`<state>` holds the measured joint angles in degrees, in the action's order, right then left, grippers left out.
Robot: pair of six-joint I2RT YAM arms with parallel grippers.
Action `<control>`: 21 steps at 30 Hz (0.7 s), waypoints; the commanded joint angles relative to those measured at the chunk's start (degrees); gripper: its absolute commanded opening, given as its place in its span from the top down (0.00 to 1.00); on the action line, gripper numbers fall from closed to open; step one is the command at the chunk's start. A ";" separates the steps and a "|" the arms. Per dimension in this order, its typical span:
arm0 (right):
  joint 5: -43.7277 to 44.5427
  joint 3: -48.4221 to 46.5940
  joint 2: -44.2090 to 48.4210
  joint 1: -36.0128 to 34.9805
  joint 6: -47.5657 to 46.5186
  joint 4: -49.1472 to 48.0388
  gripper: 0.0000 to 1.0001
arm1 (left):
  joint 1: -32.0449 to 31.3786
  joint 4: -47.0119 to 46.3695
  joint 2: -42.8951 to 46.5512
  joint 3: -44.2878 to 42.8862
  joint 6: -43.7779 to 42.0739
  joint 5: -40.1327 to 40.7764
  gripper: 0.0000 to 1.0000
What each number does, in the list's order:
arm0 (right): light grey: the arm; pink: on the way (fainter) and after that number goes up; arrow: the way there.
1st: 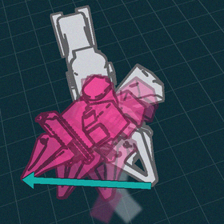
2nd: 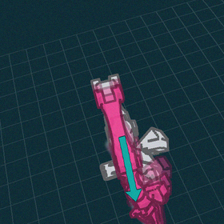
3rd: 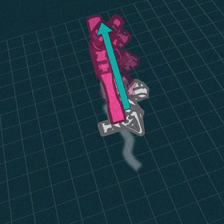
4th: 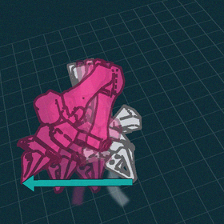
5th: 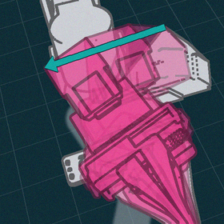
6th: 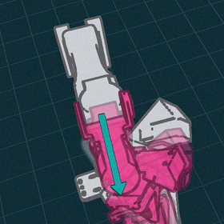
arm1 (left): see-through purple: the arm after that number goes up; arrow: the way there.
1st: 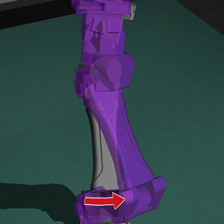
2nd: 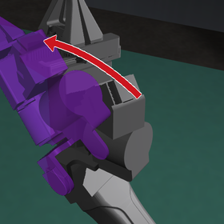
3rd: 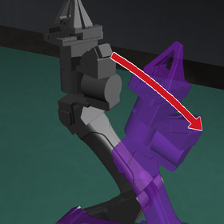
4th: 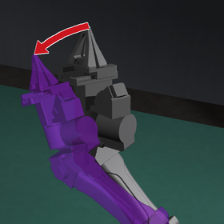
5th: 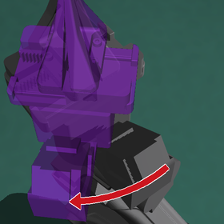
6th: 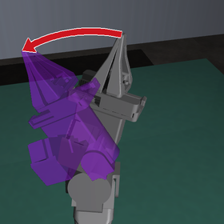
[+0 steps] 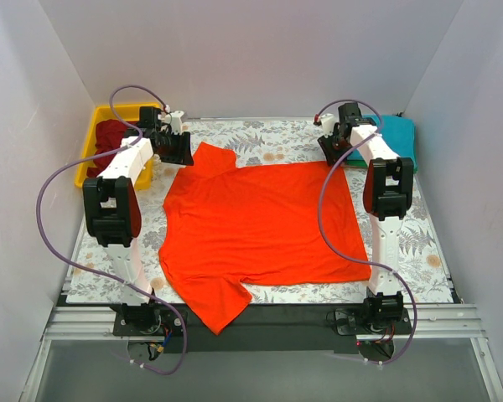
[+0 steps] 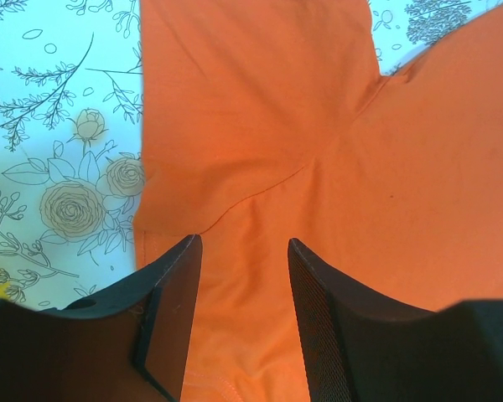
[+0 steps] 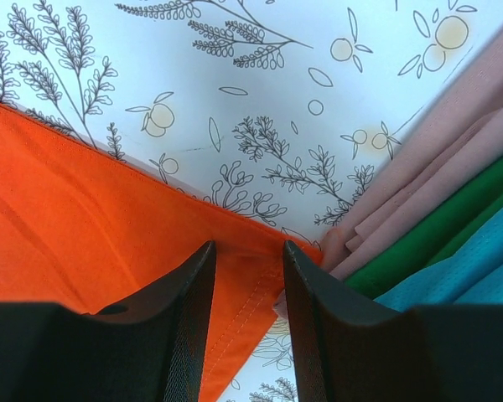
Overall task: Fold and stack the t-shirts
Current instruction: Fold the tshirt
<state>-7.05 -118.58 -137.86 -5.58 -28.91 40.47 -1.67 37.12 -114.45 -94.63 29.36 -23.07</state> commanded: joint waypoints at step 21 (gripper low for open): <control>-2.18 2.39 -2.23 2.86 1.66 -0.48 0.55 | 0.79 0.23 -8.32 -8.99 1.48 1.19 0.55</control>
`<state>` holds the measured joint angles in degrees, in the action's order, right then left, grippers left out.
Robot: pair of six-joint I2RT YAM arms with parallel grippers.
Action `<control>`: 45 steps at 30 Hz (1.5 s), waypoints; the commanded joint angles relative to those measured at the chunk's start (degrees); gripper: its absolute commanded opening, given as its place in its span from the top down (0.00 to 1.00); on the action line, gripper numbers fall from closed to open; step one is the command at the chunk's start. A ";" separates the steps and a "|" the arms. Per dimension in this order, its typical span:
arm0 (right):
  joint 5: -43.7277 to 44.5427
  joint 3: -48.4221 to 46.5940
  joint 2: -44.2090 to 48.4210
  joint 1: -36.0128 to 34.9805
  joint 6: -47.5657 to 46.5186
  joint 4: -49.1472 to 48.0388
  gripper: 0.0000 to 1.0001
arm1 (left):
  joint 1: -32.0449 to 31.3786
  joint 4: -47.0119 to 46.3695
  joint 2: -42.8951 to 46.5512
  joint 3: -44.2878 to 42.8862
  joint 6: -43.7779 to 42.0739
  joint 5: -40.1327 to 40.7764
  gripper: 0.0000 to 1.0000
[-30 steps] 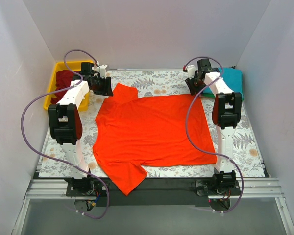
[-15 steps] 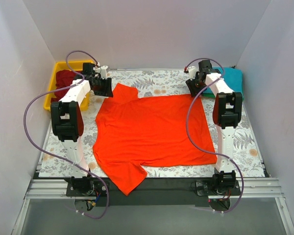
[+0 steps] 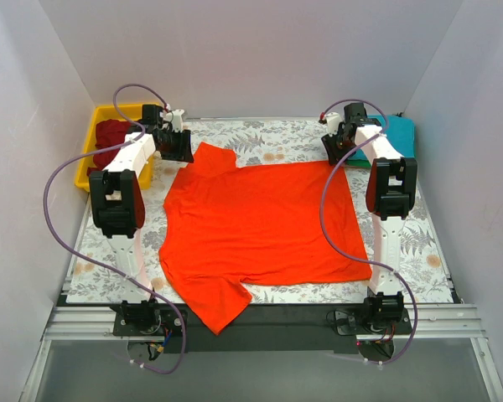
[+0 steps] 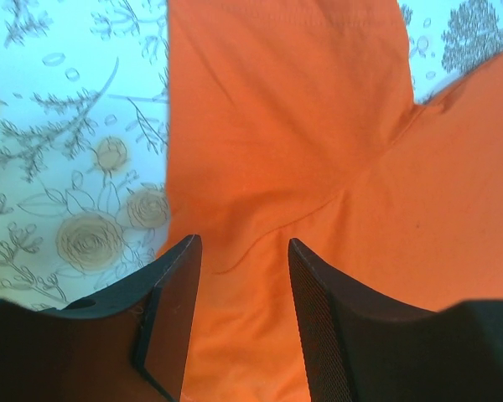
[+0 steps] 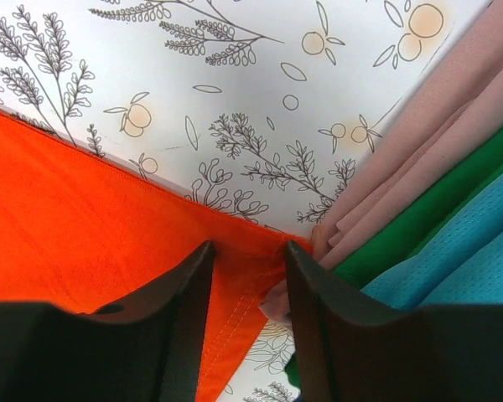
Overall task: Fold and stack the t-shirts
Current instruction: Fold the tshirt
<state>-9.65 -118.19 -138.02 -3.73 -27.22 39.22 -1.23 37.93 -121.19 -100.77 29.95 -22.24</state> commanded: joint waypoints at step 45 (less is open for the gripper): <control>-5.03 4.90 6.35 -0.23 -1.08 3.32 0.99 | -6.68 -12.88 -8.75 -14.99 -1.04 9.33 1.00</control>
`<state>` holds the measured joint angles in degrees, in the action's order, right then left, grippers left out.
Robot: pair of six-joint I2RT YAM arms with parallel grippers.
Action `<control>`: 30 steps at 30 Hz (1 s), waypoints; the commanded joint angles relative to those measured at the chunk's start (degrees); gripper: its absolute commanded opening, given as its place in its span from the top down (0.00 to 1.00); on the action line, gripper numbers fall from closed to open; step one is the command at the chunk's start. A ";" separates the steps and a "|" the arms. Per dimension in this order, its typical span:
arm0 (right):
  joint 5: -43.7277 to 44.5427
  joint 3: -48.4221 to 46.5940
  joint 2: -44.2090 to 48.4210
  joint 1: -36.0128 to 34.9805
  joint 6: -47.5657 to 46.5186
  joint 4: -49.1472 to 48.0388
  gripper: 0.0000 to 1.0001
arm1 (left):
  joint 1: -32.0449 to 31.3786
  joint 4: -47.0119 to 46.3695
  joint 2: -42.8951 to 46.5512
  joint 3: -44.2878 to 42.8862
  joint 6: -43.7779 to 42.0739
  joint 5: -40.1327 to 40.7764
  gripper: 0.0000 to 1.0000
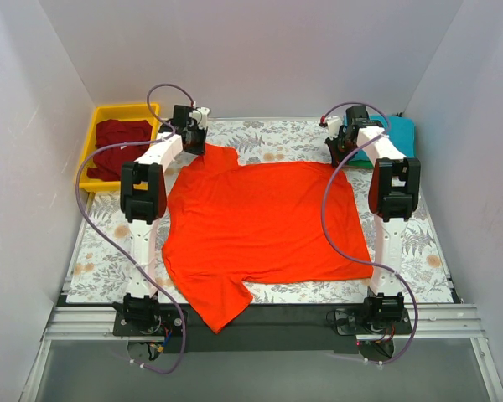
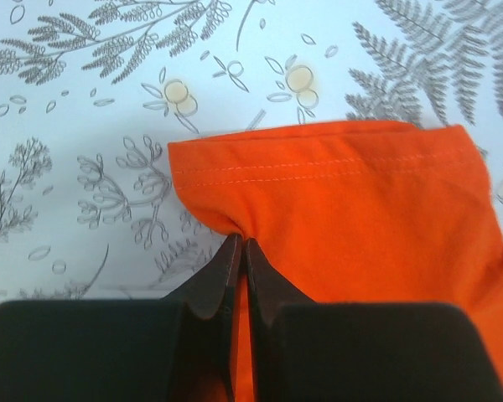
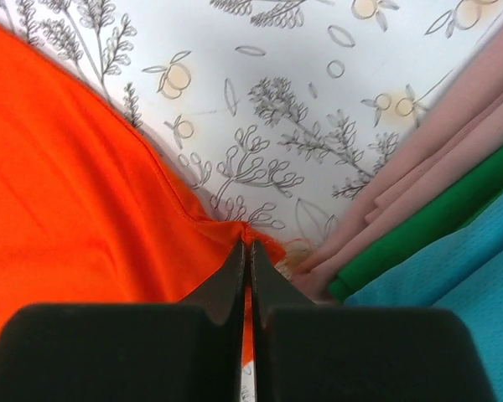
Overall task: Fold and stack the t-shirts
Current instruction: Fold the tshirt
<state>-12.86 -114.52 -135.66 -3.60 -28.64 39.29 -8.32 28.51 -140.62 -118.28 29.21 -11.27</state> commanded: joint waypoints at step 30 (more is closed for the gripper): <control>-3.57 8.79 15.33 1.49 -3.79 3.16 0.99 | 0.41 -10.06 40.41 34.69 -3.81 -7.02 1.00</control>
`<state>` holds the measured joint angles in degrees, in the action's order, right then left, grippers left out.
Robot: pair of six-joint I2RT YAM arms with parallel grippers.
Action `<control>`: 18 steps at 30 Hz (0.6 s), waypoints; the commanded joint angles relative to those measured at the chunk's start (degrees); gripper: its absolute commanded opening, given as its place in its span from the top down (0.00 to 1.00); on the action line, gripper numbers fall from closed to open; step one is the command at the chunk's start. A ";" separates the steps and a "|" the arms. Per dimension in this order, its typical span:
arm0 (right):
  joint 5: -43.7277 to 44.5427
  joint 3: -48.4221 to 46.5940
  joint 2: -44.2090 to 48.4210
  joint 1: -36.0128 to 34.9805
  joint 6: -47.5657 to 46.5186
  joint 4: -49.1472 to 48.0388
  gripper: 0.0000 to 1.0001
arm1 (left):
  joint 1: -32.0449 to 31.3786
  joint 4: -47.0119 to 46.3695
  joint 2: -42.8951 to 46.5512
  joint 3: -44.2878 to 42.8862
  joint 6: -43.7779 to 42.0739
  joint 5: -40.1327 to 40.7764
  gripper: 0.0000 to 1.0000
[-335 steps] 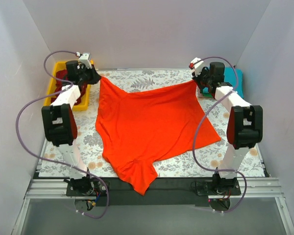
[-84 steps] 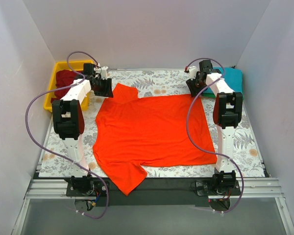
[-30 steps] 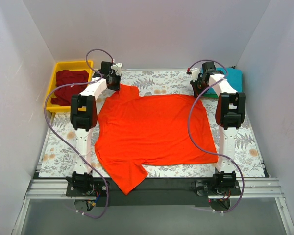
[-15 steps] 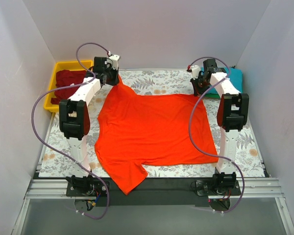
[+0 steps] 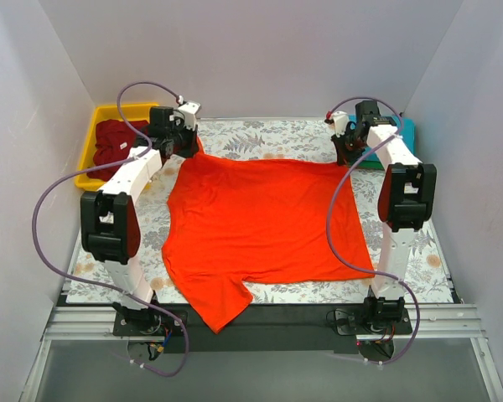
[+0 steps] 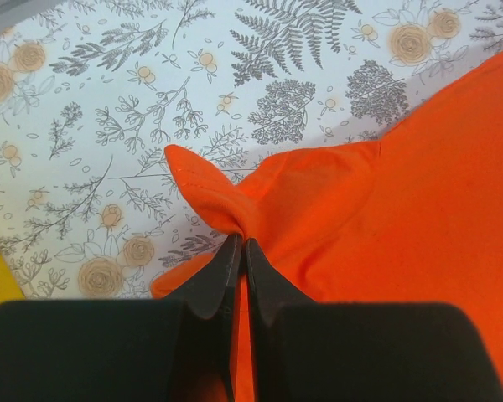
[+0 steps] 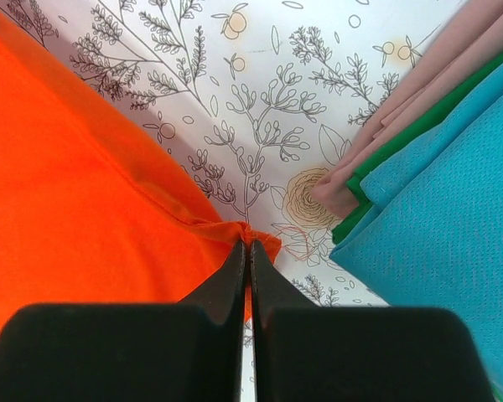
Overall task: Fold and stack the t-shirts
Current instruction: Fold the tshirt
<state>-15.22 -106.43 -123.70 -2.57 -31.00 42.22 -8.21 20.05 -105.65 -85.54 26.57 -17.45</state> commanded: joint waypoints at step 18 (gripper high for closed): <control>-3.76 7.29 9.00 1.07 -3.97 0.41 0.99 | 0.30 2.80 18.54 15.31 -2.75 0.05 1.00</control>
<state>-17.37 -100.18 -118.39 -2.02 -33.54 42.35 -8.21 21.98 -92.03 -71.70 24.32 -18.02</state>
